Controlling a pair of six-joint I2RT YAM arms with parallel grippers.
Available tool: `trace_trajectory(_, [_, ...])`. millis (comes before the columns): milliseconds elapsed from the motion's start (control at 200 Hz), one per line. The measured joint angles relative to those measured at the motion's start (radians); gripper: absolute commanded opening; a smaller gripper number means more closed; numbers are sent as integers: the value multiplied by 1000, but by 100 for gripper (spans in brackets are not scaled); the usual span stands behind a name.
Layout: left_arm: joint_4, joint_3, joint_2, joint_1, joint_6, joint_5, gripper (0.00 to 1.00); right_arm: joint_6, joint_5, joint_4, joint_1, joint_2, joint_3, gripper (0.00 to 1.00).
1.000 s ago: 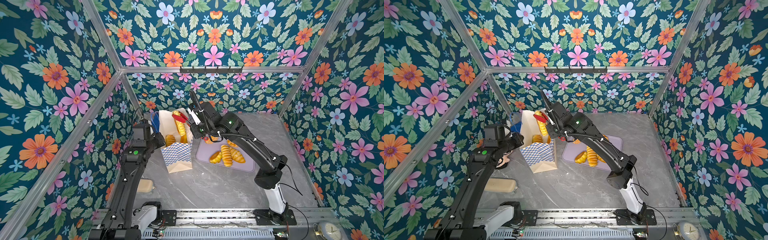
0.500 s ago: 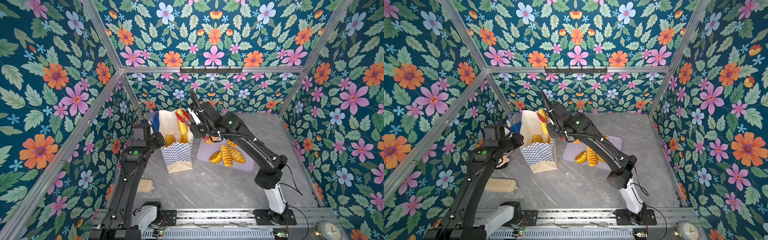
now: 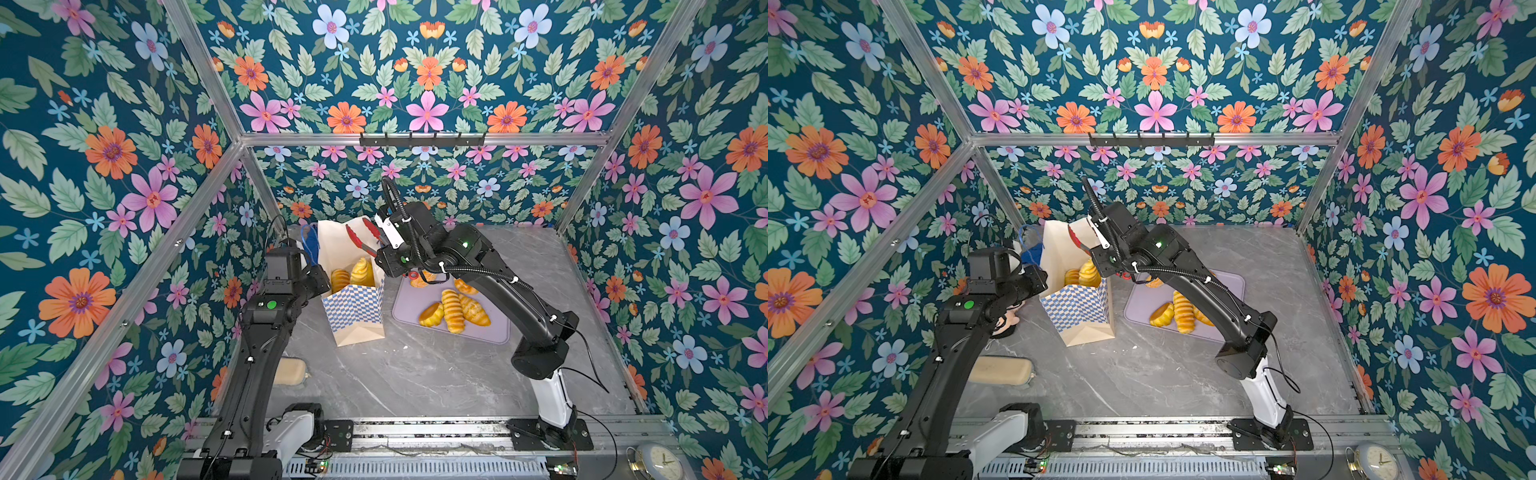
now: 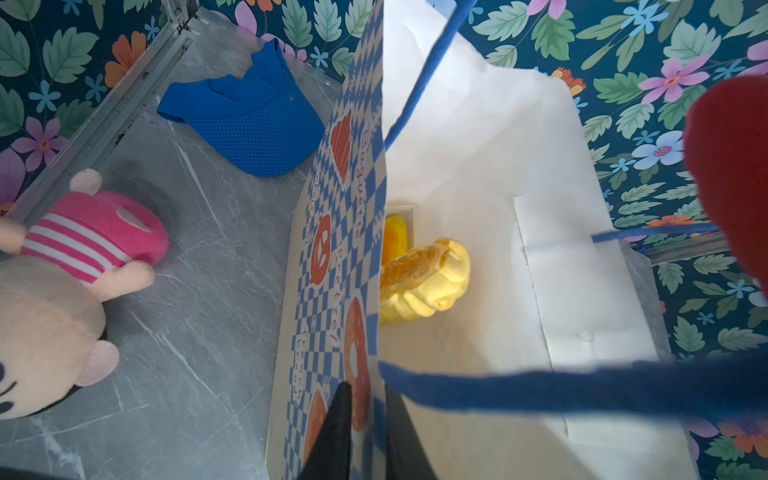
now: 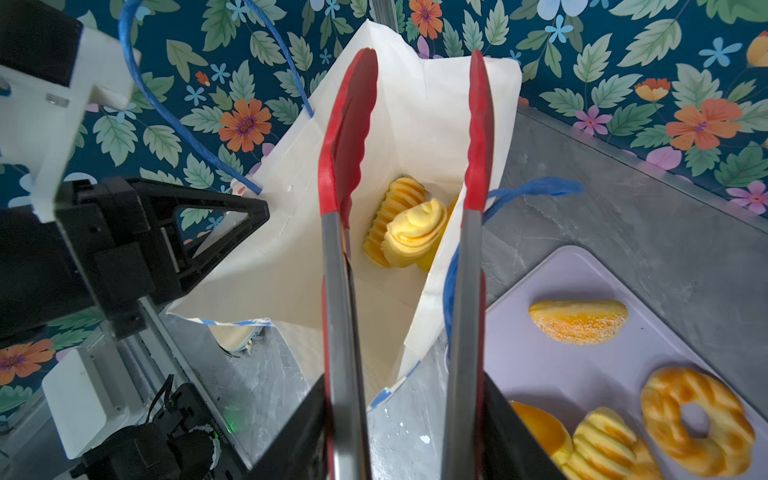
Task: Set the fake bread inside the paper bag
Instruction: 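Withdraw the open tongs from the bag back toward the tray, then move the open tongs over the ridged yellow bread on the tray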
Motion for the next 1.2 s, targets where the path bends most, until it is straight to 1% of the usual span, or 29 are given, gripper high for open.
trace_trajectory(340, [0,0,0,0,0,0,17,13,-29,32,0,-50,-16,51])
trace_trajectory(650, [0,0,0,0,0,0,17,39,-44,103,0,-173,-130,50])
trace_trajectory(775, [-1,2,0,0,0,0,17,40,-20,140,-6,-253,-211,49])
trace_trajectory(875, [0,4,0,1,0,0,17,52,6,159,-30,-316,-277,48])
trace_trajectory(1055, [-1,5,0,1,0,0,17,120,32,207,-130,-489,-500,49])
trace_trajectory(1200, [-1,10,1,1,0,0,18,164,23,248,-193,-614,-672,49])
